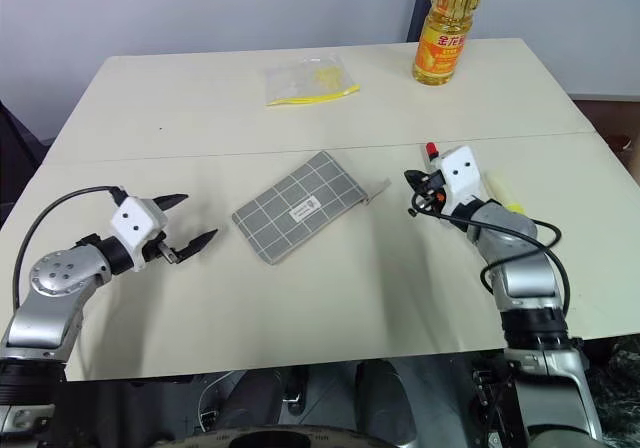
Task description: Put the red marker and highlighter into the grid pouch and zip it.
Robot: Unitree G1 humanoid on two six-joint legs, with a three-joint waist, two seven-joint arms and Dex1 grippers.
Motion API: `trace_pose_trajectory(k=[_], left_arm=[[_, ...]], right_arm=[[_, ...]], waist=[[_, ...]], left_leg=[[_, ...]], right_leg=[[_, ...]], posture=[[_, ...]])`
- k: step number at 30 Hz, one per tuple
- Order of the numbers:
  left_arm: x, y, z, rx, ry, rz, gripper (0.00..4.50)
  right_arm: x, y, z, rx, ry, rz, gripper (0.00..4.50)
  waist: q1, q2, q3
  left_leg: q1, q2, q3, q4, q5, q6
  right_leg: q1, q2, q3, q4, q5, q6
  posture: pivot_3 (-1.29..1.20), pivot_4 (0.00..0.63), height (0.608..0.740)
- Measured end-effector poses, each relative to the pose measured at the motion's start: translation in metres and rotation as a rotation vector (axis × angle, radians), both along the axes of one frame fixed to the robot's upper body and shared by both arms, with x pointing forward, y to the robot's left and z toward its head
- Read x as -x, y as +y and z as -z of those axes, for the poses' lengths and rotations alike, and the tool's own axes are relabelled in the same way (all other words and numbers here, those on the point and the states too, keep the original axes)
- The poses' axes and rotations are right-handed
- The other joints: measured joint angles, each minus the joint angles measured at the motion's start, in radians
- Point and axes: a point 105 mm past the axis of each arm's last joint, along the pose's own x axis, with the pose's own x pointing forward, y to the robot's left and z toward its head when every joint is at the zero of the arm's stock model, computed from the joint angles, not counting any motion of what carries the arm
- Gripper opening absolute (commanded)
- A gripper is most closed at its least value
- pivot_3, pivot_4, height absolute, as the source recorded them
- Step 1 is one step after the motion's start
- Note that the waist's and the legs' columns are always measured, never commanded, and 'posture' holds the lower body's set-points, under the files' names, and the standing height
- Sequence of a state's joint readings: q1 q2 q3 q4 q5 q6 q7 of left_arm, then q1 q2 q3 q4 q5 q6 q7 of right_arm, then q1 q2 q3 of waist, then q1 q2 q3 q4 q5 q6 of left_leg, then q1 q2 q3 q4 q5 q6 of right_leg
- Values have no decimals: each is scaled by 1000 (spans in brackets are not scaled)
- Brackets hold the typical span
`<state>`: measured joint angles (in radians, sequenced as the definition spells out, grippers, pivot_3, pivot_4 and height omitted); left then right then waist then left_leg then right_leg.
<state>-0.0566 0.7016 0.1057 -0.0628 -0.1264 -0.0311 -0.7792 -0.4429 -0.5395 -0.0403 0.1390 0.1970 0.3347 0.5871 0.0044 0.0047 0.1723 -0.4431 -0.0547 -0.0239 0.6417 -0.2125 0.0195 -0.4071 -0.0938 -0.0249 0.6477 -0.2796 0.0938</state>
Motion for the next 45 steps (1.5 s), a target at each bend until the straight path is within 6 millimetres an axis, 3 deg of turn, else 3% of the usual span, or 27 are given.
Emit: trace_pose_trajectory(k=[8, 13, 16, 22, 28, 45], left_arm=[[14, -33, 16, -159, -24, 206, 4500], [8, -49, 13, -228, -118, 275, 4500], [7, -60, 15, -241, -155, 317, 4500], [13, -70, 18, -242, -149, 383, 4500], [10, -73, 17, -255, -138, 410, 4500], [4, -71, 19, -234, -122, 417, 4500]], right_arm=[[-27, 37, 2, 97, 28, -52, 40], [-37, 52, 14, 138, 85, -50, 40], [-41, 57, 27, 141, 148, -43, 40], [-50, 62, 27, 138, 167, -21, 40], [-49, 71, 28, 135, 177, -54, 40], [-15, 105, 40, 176, 201, -285, 40]], waist=[[-2, 0, 0], [1, 0, 0], [2, 1, 0], [-6, 2, -1], [-17, 2, -1], [-18, 2, -2]], left_leg=[[0, 0, 1, -9, 2, 1], [1, -1, 1, -10, 3, 0], [1, -1, 2, -9, 3, 0], [3, -1, 2, -10, 3, 0], [5, -1, 2, -9, 3, 0], [17, -1, 1, -11, 3, 0]], right_leg=[[-2, 0, 0, 0, 2, 4], [-2, 0, 0, 0, 2, 4], [-1, 0, 0, 0, 2, 4], [0, 0, 0, 1, 2, 4], [2, 1, 0, 2, 2, 4], [8, 1, 0, 2, 2, 4]], posture=[[0, 150, 740], [0, 150, 740], [0, 150, 740], [0, 150, 740], [0, 150, 740], [0, 150, 740]])
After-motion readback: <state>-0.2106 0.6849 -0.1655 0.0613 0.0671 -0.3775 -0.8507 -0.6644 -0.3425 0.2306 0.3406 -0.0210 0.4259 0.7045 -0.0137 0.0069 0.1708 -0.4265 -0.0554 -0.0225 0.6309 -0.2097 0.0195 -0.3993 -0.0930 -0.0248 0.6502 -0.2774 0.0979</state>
